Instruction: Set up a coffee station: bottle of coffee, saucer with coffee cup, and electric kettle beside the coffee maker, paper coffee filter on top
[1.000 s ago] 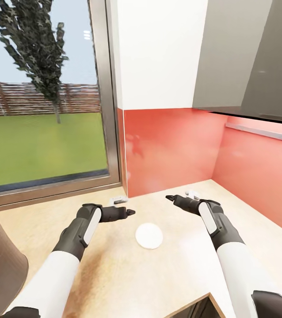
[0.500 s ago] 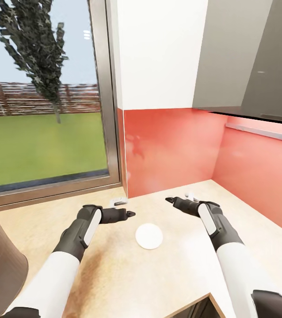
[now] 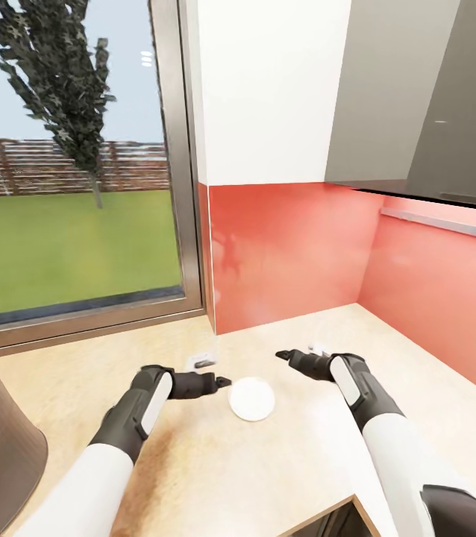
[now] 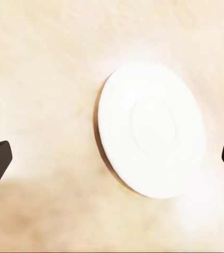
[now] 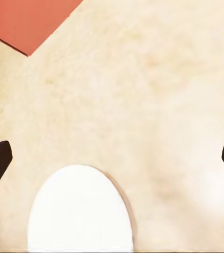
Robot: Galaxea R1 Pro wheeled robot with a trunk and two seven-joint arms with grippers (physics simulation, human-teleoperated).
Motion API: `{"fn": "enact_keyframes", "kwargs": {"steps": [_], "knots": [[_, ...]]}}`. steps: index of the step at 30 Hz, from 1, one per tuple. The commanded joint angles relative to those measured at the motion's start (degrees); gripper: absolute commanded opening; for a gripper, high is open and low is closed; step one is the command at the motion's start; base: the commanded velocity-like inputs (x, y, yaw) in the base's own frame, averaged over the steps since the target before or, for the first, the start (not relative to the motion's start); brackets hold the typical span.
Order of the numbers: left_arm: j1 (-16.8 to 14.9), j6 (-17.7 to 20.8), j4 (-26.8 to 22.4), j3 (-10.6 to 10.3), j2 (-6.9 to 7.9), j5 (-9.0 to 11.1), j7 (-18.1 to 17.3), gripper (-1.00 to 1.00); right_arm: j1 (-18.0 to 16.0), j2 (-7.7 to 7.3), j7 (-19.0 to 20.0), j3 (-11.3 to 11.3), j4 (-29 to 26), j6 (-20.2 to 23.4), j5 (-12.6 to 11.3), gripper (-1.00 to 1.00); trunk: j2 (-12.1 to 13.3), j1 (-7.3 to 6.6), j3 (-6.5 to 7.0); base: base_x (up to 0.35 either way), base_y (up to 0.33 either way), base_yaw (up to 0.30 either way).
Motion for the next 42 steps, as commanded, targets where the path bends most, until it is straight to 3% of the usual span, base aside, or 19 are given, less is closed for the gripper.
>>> {"fn": "enact_keyframes", "kwargs": {"steps": [1,5,10,16,20,24,29,42], "knots": [[0.0,0.2,0.3,0.0,0.01,0.8,-0.1,1.0,-0.1,0.07,0.3,-0.4,0.3,0.4,0.2,1.0,-0.1,0.04,-0.14,0.0,0.0,0.0],[0.1,0.0,2.4,-0.1,0.06,5.3,-0.2,1.0,-0.1,0.14,1.1,-0.4,1.6,0.4,0.1,1.0,-0.1,0.04,-0.14,0.0,0.0,0.0],[0.2,-0.2,3.1,-0.2,0.07,6.7,-0.2,1.0,-0.1,0.15,3.2,-0.4,3.3,0.4,0.2,1.0,-0.1,0.04,-0.14,0.0,0.0,0.0],[1.8,-4.1,3.3,-0.2,0.06,6.9,-0.2,1.0,-0.1,0.23,6.1,-0.3,7.4,0.1,0.2,1.0,-0.1,0.04,-0.14,0.0,0.0,0.0],[3.1,-5.4,4.6,-0.3,-0.96,8.2,-1.2,1.0,0.0,1.54,7.4,-0.9,8.7,-1.2,-1.1,1.0,-0.1,0.04,-0.14,0.0,0.0,0.0],[3.3,-5.6,3.3,-0.6,-0.69,7.0,-0.4,1.0,0.0,2.84,6.8,-1.3,7.4,-0.5,-1.5,1.0,-0.1,0.04,-0.14,0.0,0.0,0.0],[3.3,-6.0,2.7,-0.6,-0.69,7.0,-0.4,1.0,0.0,4.4,6.8,-1.3,6.0,-0.2,-2.6,1.0,-0.1,0.04,-0.14,0.0,0.0,0.0],[3.5,-8.2,3.5,-0.7,-0.64,7.1,-0.2,1.0,0.0,4.77,6.4,-1.6,6.8,0.2,-6.8,1.0,-0.1,0.04,-0.14,0.021,0.0,0.0]]}}
